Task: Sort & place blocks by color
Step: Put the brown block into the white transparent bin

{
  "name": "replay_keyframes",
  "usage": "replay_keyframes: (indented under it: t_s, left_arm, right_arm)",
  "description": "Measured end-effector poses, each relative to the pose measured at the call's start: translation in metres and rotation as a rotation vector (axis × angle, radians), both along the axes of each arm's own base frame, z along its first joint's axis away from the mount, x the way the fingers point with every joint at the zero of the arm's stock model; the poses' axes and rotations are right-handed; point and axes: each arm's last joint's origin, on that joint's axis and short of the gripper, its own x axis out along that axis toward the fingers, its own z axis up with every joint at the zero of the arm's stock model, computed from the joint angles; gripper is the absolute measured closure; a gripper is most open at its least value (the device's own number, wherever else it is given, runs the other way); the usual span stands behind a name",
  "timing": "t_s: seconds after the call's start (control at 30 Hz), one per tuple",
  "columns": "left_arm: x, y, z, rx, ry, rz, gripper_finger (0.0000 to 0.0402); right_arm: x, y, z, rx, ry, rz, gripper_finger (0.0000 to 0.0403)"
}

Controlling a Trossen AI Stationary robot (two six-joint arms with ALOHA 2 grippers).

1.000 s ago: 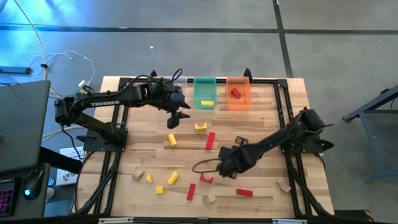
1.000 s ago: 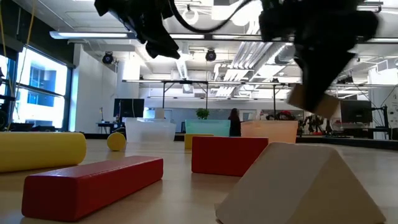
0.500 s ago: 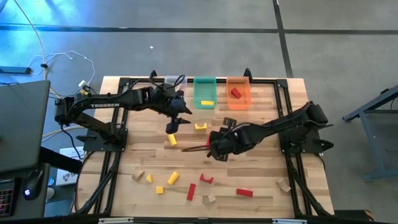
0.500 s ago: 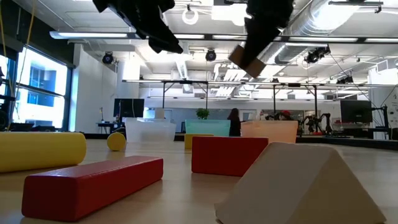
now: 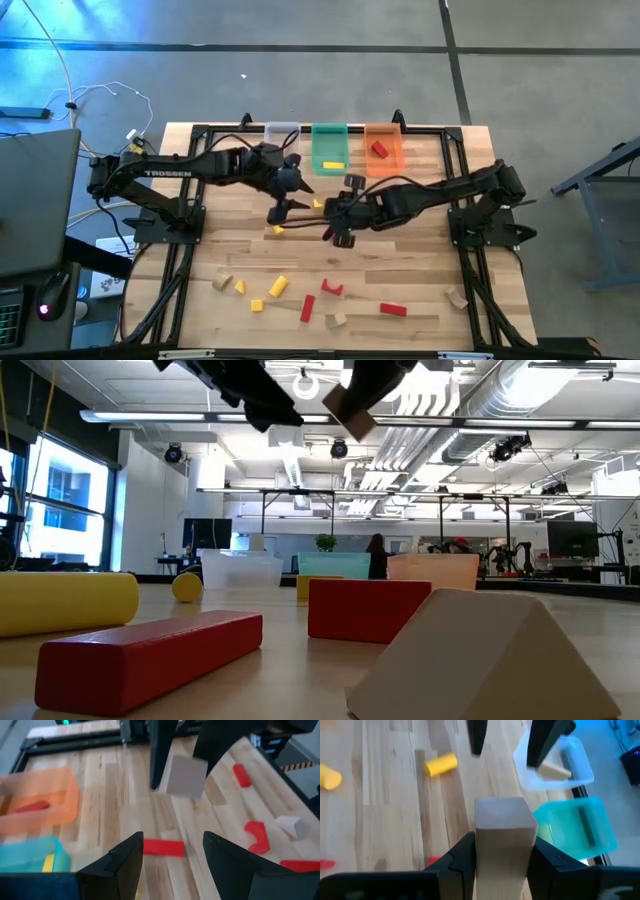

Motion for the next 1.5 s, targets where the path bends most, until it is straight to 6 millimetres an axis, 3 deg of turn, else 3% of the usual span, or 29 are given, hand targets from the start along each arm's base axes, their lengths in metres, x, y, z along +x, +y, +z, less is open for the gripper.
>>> replay_keyframes:
  t_s: [0.27, 0.5, 0.83, 0.97, 1.17, 1.5]
  left_arm:
    - [0.006, -0.008, 0.006, 0.019, -0.074, -0.023, 0.0206]
    - [0.009, -0.012, 0.008, 0.093, -0.082, 0.114, 0.0206]
    - [0.010, -0.012, 0.010, 0.115, -0.100, 0.104, 0.0207]
    - [0.009, -0.012, 0.010, 0.113, -0.097, 0.102, 0.0230]
    - [0.009, -0.012, 0.009, 0.113, -0.093, 0.095, 0.0297]
    - [0.007, -0.012, 0.006, 0.102, -0.055, 0.120, 0.0299]
  right_arm:
    - [0.007, -0.008, 0.005, 0.006, -0.064, 0.009, 0.0296]
    - [0.012, -0.015, 0.009, 0.013, -0.117, -0.010, 0.0296]
    - [0.016, -0.022, 0.011, 0.061, -0.143, 0.021, 0.0296]
    - [0.016, -0.021, 0.011, 0.060, -0.144, 0.021, 0.0296]
    - [0.016, -0.021, 0.011, 0.070, -0.139, 0.029, 0.0288]
    - [0.015, -0.022, 0.010, 0.043, -0.125, 0.026, 0.0241]
